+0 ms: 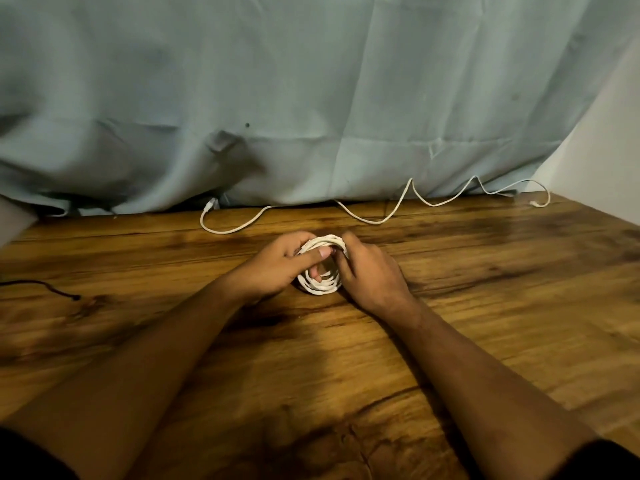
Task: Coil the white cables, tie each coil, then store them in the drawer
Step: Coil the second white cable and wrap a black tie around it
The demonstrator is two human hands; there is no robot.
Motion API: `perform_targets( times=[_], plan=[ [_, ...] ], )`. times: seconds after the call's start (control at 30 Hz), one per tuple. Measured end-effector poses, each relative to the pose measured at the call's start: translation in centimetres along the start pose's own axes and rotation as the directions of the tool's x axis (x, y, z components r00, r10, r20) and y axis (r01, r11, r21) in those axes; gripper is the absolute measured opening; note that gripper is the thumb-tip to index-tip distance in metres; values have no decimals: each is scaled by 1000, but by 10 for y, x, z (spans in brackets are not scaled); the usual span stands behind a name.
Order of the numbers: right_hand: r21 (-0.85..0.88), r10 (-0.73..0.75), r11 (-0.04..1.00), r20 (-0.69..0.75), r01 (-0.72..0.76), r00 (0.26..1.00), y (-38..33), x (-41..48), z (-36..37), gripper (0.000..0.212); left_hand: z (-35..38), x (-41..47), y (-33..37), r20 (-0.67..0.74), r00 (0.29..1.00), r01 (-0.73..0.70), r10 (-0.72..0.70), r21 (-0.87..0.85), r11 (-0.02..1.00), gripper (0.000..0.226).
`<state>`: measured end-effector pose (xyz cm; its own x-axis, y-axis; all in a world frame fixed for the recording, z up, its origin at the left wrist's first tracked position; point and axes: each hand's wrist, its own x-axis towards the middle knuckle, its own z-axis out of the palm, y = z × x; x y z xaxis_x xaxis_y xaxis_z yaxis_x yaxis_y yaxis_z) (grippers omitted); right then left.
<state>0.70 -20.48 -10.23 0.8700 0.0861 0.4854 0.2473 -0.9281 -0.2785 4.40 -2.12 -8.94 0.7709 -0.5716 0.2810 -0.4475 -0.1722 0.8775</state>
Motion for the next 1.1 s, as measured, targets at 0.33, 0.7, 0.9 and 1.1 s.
perform_targets(
  times=[0.33,0.7,0.9,1.1],
  plan=[
    [27,-36,999,-9,36,999,-9,-10,-5,17,-2,-9,5,118,987,141,-113,-267,953,25],
    [-24,-29,999,-22,28,999,-17,-21,-11,15,0,-14,2,64,997,-27,33,-97,995,27],
    [-69,-22,997,30,24,999,-19,-25,-12,18,-1,-20,-4,74,997,-28,28,3,1000,44],
    [-7,-26,1000,-17,26,1000,-23,-32,-16,17,3,-29,14,73,997,-37,37,-8,999,28]
  ],
)
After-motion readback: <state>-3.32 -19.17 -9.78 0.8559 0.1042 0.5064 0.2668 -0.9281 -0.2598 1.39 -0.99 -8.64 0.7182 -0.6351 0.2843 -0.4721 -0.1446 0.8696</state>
